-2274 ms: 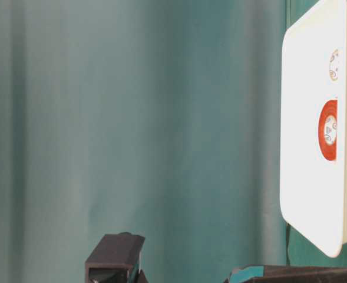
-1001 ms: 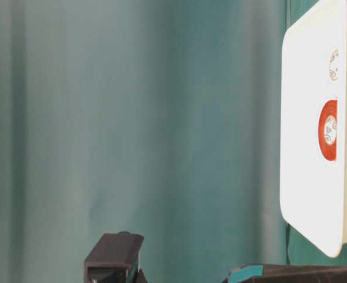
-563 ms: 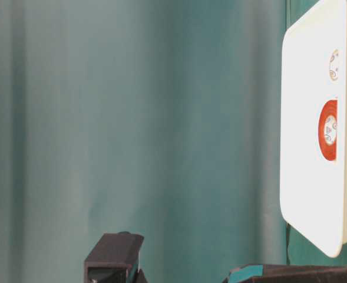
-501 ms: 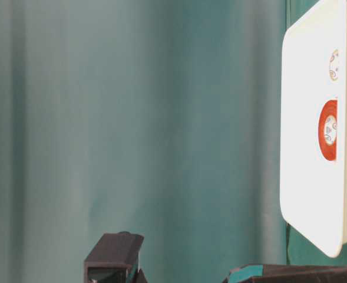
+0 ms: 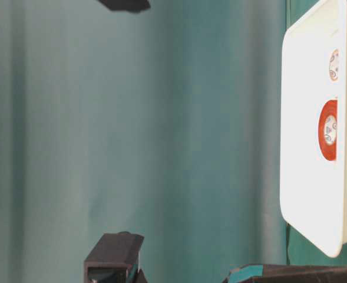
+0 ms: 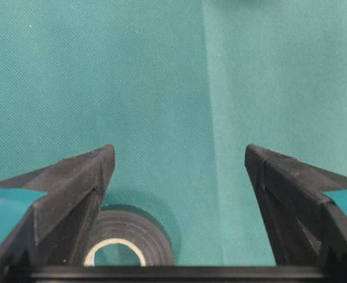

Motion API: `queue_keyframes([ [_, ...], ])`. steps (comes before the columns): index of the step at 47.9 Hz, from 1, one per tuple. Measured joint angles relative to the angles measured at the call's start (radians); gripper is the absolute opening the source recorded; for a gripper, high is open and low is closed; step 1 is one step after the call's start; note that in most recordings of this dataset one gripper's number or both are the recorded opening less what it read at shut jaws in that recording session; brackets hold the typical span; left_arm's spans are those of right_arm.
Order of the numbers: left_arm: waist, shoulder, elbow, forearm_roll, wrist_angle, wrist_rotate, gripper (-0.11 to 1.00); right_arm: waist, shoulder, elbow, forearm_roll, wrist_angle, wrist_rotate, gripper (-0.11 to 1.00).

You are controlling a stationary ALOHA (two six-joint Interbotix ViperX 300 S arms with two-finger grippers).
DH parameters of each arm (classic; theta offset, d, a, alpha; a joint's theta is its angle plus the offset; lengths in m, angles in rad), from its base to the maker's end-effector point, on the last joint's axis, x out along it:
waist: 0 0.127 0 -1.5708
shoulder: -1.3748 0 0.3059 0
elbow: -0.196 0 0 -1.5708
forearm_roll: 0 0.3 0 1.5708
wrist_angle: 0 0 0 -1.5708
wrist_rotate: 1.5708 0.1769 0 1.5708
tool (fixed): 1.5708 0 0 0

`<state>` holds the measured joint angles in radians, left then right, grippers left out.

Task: Put the tape alternately from left to right into the white case.
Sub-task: 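Lift the blue roll and carry it to the tray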

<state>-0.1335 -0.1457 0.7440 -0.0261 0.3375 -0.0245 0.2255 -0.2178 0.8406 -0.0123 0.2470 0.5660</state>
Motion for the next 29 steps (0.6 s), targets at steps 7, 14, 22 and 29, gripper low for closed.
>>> queue_keyframes([
  [7,0.000,0.000,0.000,0.002,0.000,0.000,0.75,-0.078,-0.005,-0.006,-0.029,0.034,0.000,0.25],
  [14,0.000,0.000,0.000,0.000,0.000,0.000,0.75,-0.132,-0.005,-0.018,-0.067,0.064,0.000,0.25],
  [22,0.000,0.000,0.000,0.000,0.000,0.000,0.75,-0.187,-0.005,-0.026,-0.112,0.075,0.000,0.25],
  [29,0.000,0.000,0.000,0.000,0.000,0.000,0.75,-0.225,-0.005,-0.028,-0.141,0.084,-0.002,0.25],
])
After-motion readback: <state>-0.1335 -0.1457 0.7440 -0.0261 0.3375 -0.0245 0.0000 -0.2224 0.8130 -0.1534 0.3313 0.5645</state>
